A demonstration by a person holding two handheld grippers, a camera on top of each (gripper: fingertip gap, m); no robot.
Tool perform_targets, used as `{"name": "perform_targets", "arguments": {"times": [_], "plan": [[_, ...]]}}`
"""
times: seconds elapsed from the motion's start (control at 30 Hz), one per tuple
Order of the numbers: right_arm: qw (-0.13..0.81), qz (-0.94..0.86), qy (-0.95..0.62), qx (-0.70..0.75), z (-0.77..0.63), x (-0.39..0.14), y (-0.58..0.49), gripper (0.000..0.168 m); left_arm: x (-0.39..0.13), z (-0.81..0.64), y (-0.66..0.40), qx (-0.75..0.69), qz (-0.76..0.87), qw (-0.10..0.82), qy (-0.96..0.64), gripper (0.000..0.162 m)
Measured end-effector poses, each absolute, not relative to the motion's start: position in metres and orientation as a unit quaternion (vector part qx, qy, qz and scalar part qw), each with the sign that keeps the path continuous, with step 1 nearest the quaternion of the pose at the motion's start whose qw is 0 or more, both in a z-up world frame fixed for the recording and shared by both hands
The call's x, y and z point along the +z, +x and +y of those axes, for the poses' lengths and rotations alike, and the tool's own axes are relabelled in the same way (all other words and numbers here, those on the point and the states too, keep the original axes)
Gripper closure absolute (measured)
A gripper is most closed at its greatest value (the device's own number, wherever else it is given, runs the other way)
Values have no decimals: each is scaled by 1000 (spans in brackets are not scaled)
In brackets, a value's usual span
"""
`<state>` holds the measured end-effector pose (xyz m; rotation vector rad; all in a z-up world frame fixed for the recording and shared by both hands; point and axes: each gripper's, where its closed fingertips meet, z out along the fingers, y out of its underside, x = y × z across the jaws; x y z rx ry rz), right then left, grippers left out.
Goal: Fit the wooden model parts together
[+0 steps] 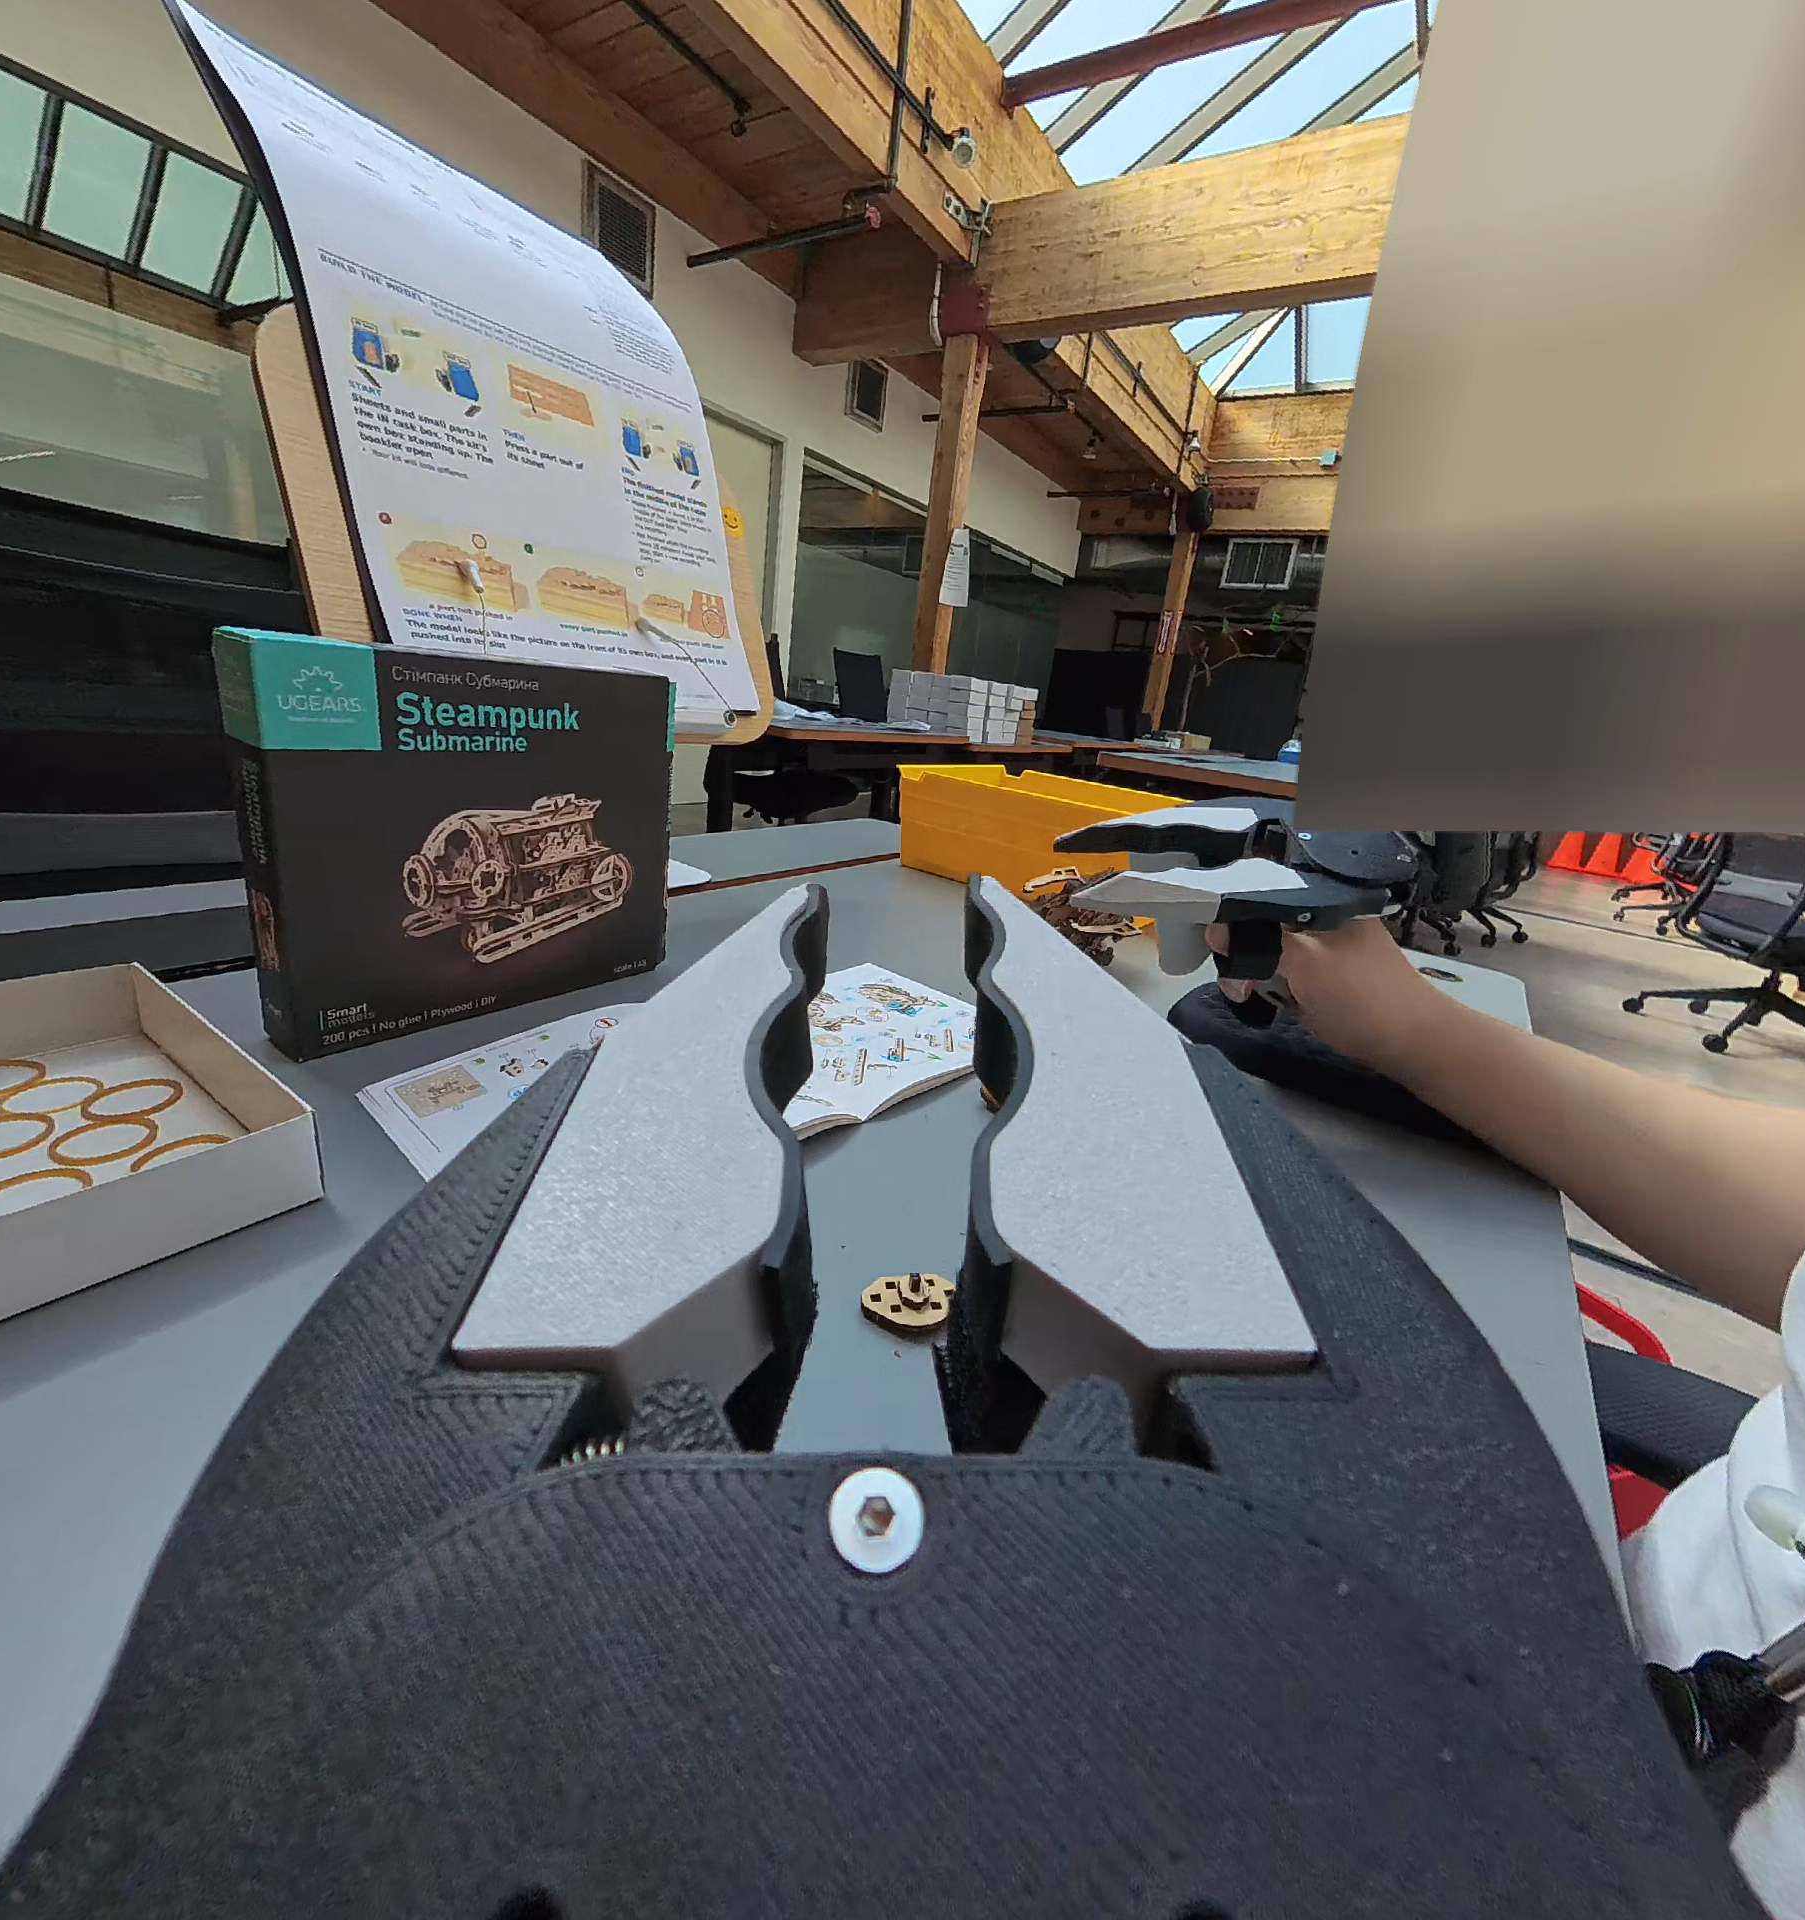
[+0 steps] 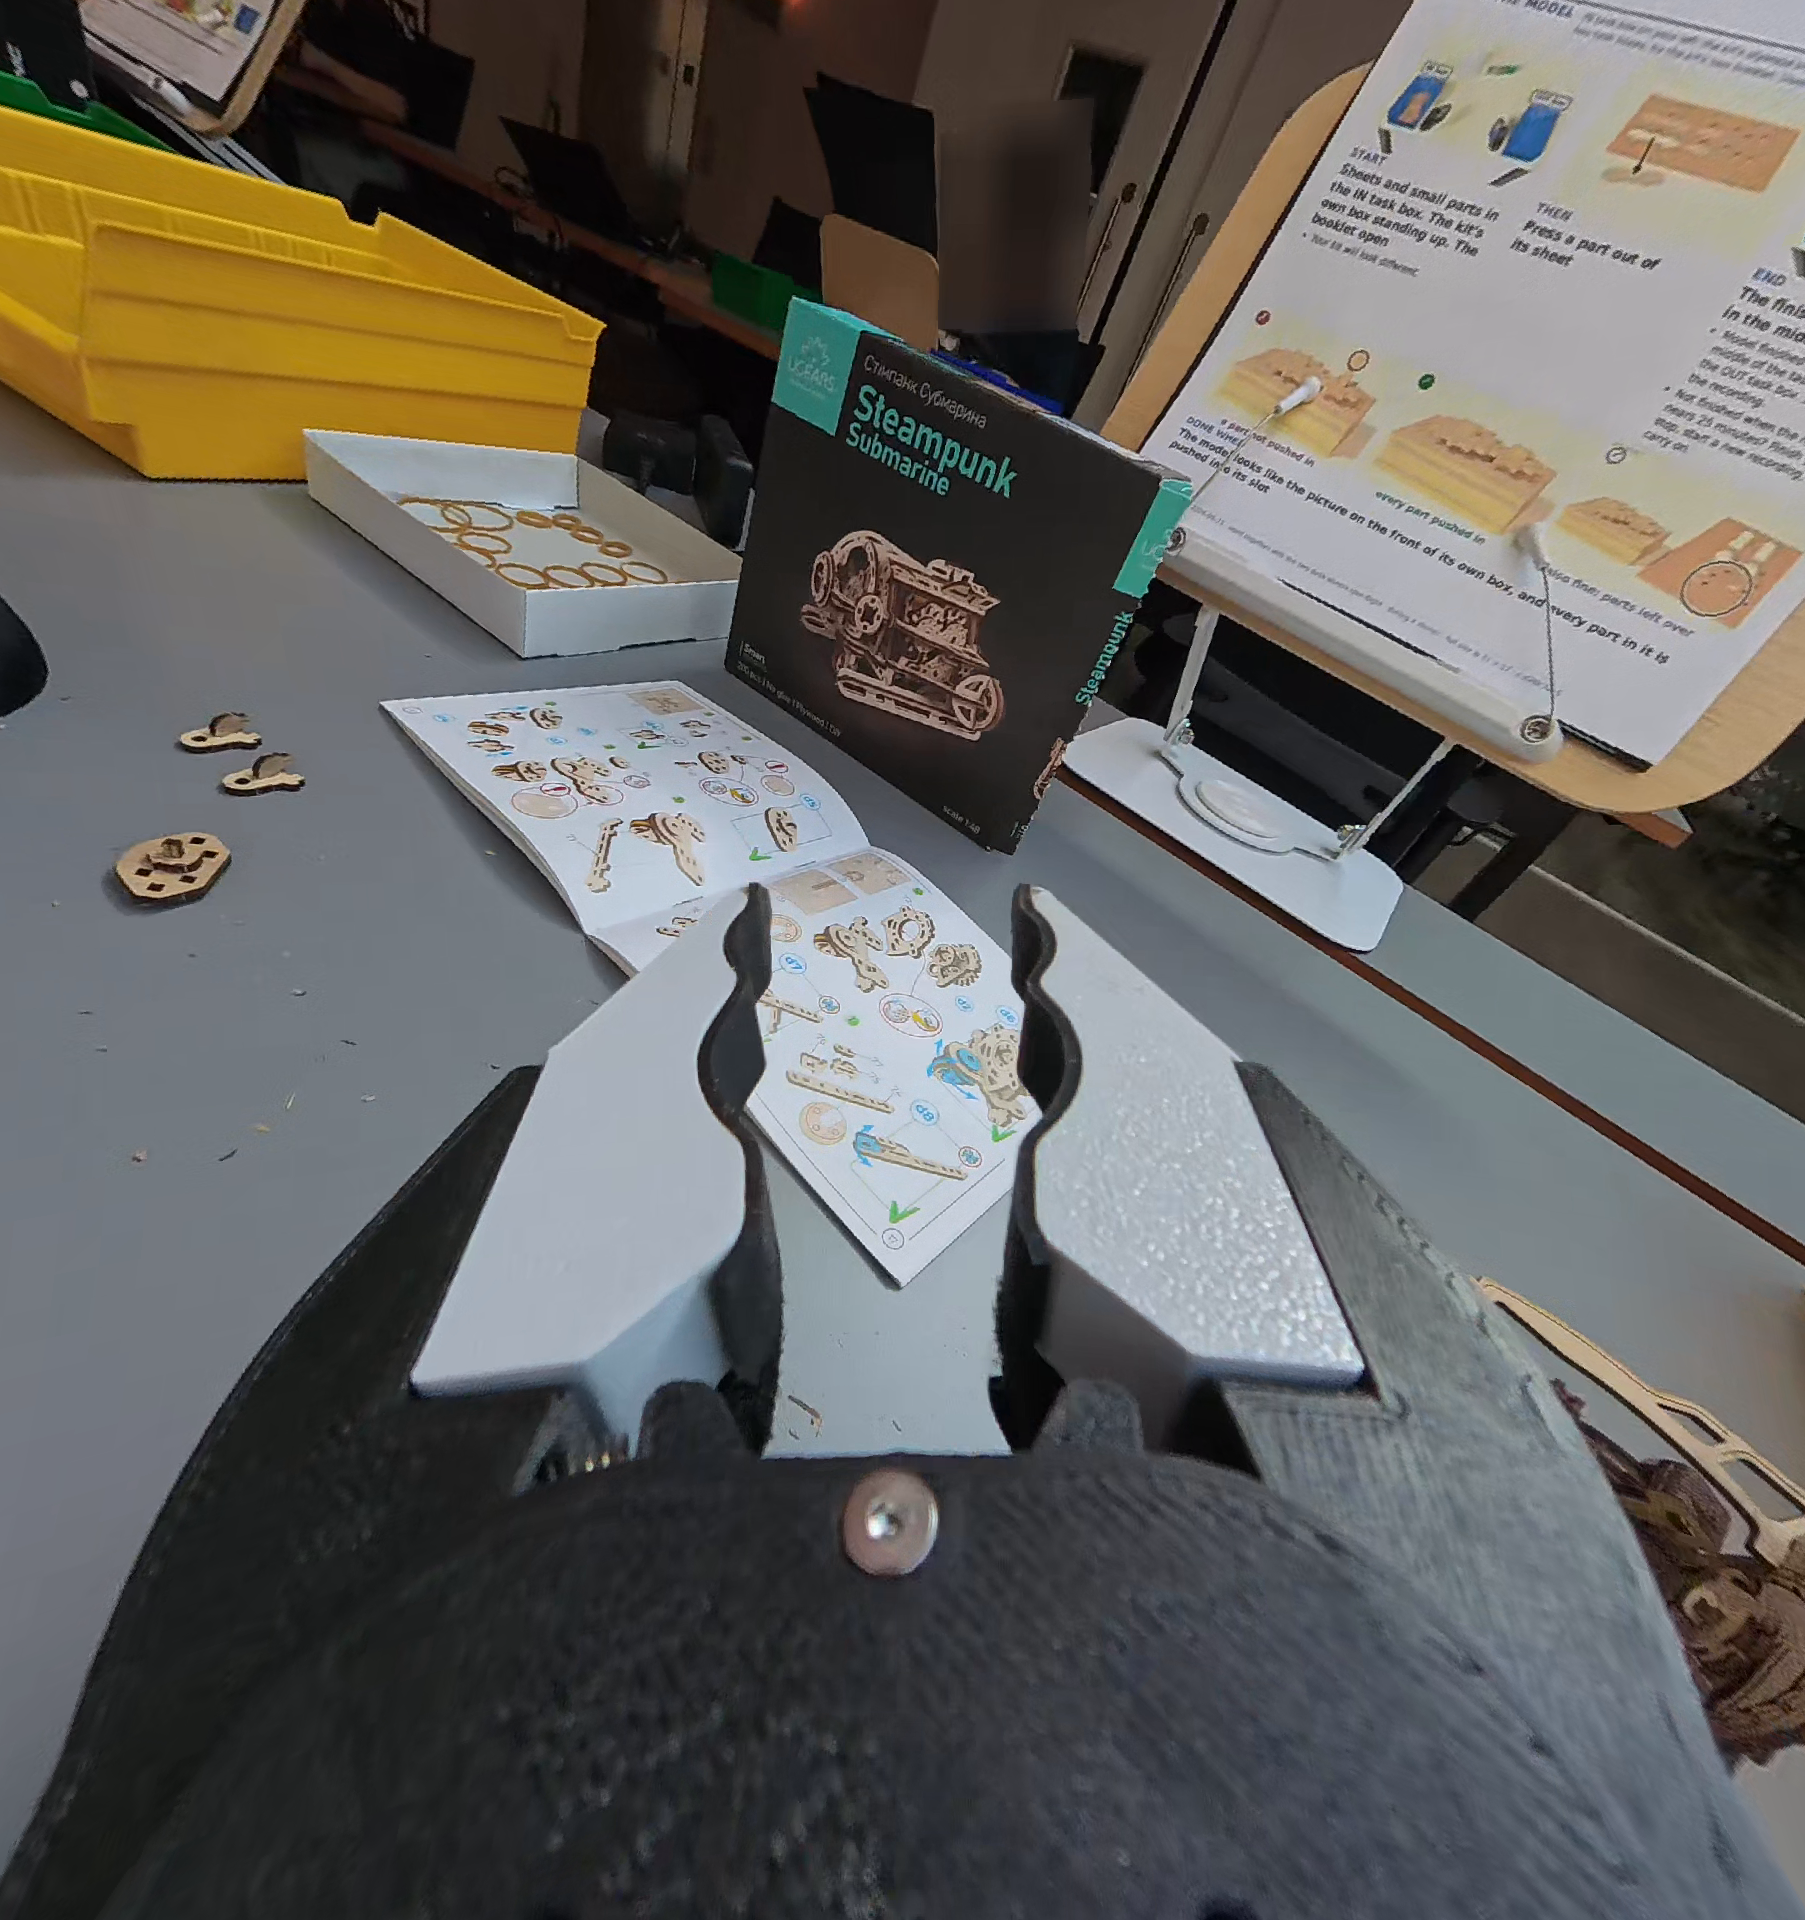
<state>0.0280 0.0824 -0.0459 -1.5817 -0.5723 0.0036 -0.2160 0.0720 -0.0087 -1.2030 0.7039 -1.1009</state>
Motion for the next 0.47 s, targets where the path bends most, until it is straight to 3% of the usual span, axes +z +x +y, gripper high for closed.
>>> {"name": "perform_targets", "arguments": {"times": [0.17, 0.47], "plan": [[650, -304, -694, -55, 82, -55, 16, 138, -9, 71, -215, -492, 308, 623, -525, 141], [638, -345, -681, -105, 81, -62, 5, 140, -11, 70, -213, -495, 315, 615, -526, 151]]}}
